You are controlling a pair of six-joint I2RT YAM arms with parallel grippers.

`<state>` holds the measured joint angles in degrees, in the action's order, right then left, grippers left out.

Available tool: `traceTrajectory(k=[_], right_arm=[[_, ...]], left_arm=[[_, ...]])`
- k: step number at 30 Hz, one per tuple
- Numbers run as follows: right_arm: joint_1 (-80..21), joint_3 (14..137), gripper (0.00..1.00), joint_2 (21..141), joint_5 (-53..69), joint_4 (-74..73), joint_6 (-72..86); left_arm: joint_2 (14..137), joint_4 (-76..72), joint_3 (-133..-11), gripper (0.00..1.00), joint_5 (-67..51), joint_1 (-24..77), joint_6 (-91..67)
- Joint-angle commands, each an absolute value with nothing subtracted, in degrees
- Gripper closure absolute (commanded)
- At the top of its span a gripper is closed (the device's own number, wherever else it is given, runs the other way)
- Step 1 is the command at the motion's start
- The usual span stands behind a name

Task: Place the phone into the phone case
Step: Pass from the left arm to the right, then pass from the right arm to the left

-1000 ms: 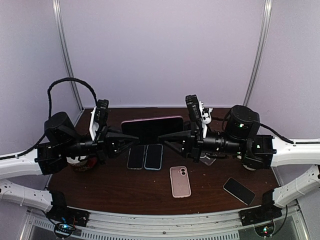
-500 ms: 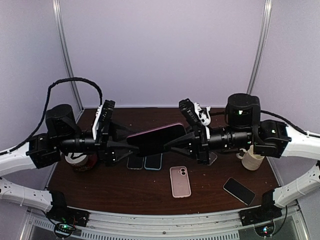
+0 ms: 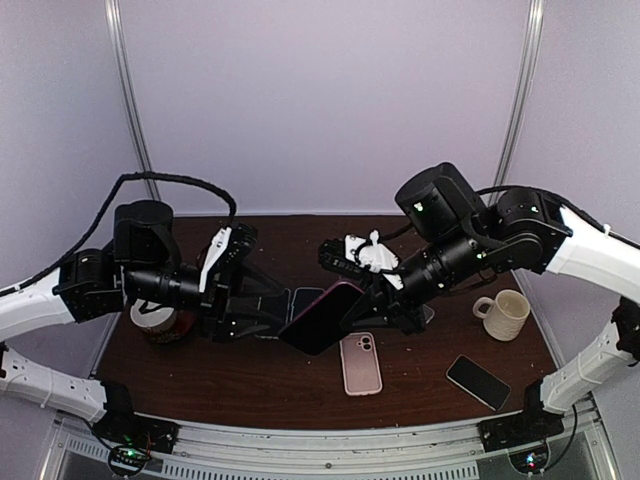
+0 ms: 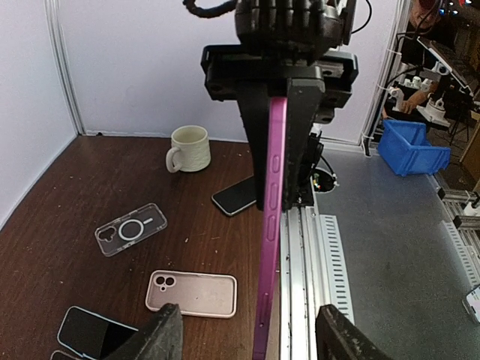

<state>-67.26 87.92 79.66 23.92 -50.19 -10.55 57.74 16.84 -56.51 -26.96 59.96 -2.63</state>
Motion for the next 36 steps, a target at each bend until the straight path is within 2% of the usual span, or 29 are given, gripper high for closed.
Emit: traceTrajectory(k=[1,7,9,10,12,14,19,20,25,26,28,30,32,36], right_arm=[[-67.5,91.6,1.0,78.6,23.1,-50.1,-14.0],[-67.5,92.1,1.0,78.7,22.0,-49.9,-14.6],[-67.5,92.2,1.0,78.6,22.5,-49.8,-14.6],[-67.5,92.3,1.0,78.6,22.7,-49.9,-14.6],[-67.5,92.4,1.0,78.6,22.6,-50.1,-14.6],[-67.5,92.3,1.0,78.4,22.5,-50.1,-14.7],[-67.6,91.1,1.0,77.3,22.6,-48.0,-14.8],[-67.5,90.9,1.0,77.0,22.5,-47.6,-14.8],[-67.5,90.0,1.0,75.8,21.5,-46.7,-14.9],[-67.5,89.6,0.88,75.4,20.2,-46.0,-14.4],[-67.5,87.2,0.48,74.1,13.6,-42.5,-11.9],[-67.4,82.9,0.17,72.3,3.6,-35.8,-7.5],[-67.5,77.7,0.03,70.4,-1.5,-27.0,-2.5],[-67.8,64.8,0.01,68.8,-1.8,0.3,10.6]], left_arm=[[58.0,13.3,-54.2,0.37,-27.7,60.6,-1.7],[61.0,10.2,-53.8,0.4,-25.1,63.4,-1.7],[61.9,9.8,-54.1,0.45,-22.8,64.5,-0.7],[62.2,9.5,-54.2,0.49,-22.2,64.7,-0.6],[62.7,9.3,-54.4,0.66,-21.8,64.8,-0.6],[62.7,8.7,-54.3,0.77,-21.9,64.8,-0.6],[62.7,7.8,-53.7,0.98,-22.3,65.0,-0.6],[62.7,7.8,-53.7,1.0,-22.5,65.0,-0.6],[62.6,6.6,-53.3,1.0,-23.0,65.0,-0.7],[62.2,5.6,-53.0,1.0,-22.7,65.0,-1.0],[61.3,1.9,-51.4,1.0,-19.4,65.0,-2.3],[59.5,-5.4,-48.2,1.0,-12.5,65.0,-4.8],[57.3,-13.4,-44.3,1.0,-5.6,65.0,-6.3],[55.9,-24.5,-39.1,1.0,3.8,65.0,-6.2]])
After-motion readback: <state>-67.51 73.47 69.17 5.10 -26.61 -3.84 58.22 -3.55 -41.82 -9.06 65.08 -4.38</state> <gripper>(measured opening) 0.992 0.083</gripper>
